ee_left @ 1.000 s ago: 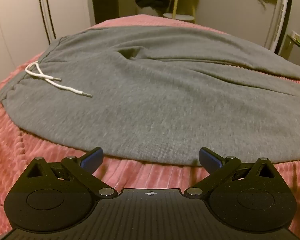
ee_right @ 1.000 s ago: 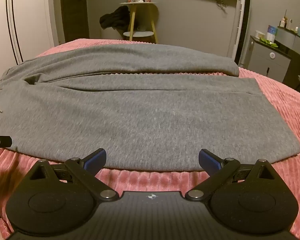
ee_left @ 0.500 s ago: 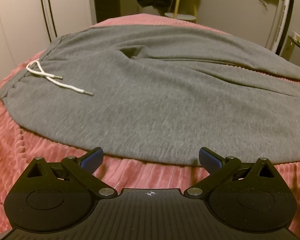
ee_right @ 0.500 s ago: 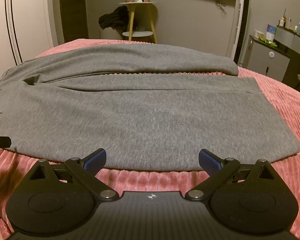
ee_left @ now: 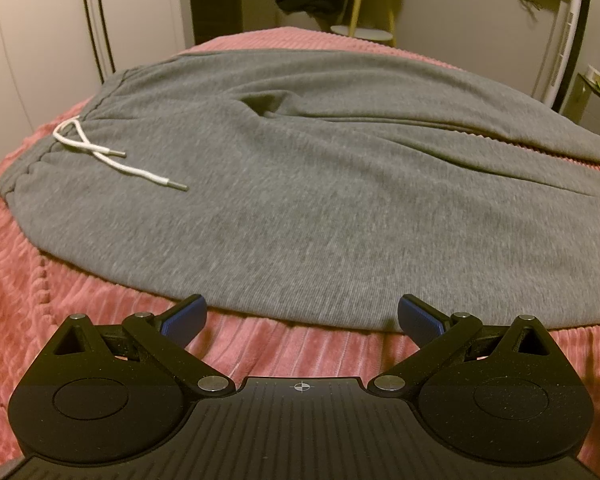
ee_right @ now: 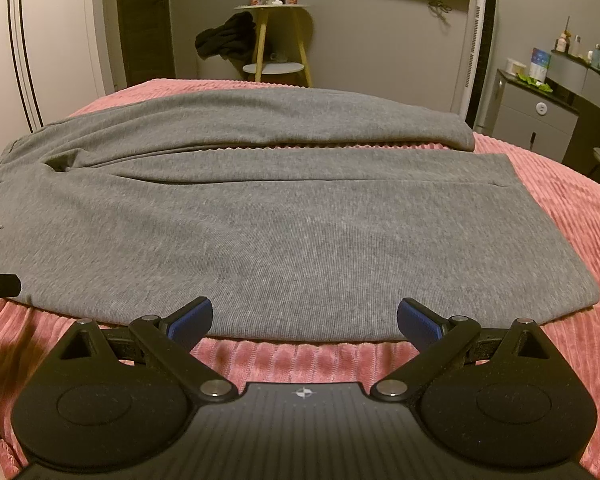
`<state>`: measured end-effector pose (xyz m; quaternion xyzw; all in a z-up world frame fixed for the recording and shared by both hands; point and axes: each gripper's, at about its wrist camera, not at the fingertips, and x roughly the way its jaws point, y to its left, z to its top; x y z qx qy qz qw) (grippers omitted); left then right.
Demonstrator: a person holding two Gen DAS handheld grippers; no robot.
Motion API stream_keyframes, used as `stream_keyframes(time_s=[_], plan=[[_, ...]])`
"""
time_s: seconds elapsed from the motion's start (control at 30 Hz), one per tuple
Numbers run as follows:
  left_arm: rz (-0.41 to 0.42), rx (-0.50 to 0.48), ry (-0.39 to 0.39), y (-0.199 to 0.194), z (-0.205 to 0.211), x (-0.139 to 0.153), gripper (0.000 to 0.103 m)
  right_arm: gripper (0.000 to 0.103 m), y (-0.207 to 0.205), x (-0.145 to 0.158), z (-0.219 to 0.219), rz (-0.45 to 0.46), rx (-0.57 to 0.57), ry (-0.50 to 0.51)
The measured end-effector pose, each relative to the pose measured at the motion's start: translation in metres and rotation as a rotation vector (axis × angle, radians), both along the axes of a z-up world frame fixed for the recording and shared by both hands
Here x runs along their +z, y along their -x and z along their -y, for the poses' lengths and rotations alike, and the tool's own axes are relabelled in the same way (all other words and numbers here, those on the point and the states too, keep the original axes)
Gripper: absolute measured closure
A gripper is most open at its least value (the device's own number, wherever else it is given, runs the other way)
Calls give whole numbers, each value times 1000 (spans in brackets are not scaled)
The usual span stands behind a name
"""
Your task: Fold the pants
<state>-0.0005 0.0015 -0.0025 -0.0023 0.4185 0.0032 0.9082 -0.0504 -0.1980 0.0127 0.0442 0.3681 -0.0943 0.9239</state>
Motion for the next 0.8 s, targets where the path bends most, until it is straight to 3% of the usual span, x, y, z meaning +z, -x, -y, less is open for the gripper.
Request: stream_keyframes(time_s=[0.8], plan=[[-1,6,7,0,-5,-1,0,4,0,1,1,6,0,-1]])
